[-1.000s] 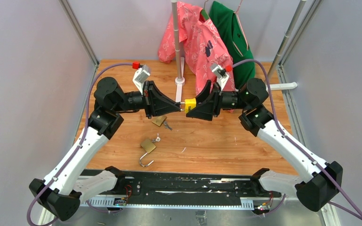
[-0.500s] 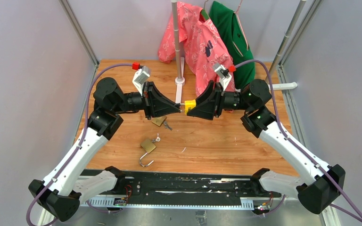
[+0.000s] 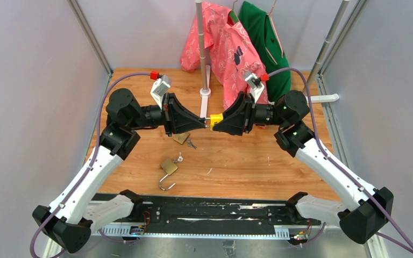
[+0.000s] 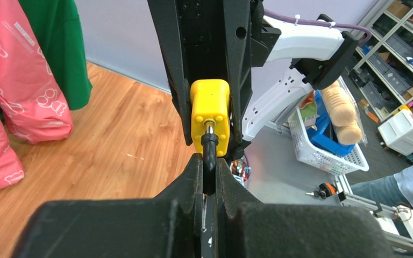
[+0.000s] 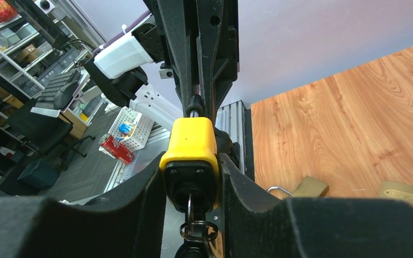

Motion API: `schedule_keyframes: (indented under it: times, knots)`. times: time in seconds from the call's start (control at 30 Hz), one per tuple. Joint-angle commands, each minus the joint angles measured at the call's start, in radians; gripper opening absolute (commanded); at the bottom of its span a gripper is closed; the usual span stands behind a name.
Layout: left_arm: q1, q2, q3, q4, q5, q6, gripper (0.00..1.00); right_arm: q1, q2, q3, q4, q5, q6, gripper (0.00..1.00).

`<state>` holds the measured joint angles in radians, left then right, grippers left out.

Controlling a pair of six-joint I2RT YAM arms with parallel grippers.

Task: Lock with the key
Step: Lock the lock.

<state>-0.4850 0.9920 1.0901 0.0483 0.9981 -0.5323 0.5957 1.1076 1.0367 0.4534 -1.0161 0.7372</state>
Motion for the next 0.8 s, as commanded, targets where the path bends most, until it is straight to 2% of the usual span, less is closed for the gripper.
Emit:
schedule_keyframes:
  times: [0.0,0.77]
  knots:
    - [0.002,-0.02,0.004,0.027,0.011,0.002,0.0,0.01,-0.012,-0.01,0.015,0.055,0.014,0.0]
    - [-0.022,-0.012,-0.002,0.074,0.039,-0.078,0.0,0.099,0.08,0.0,0.031,0.121,-0.038,0.0]
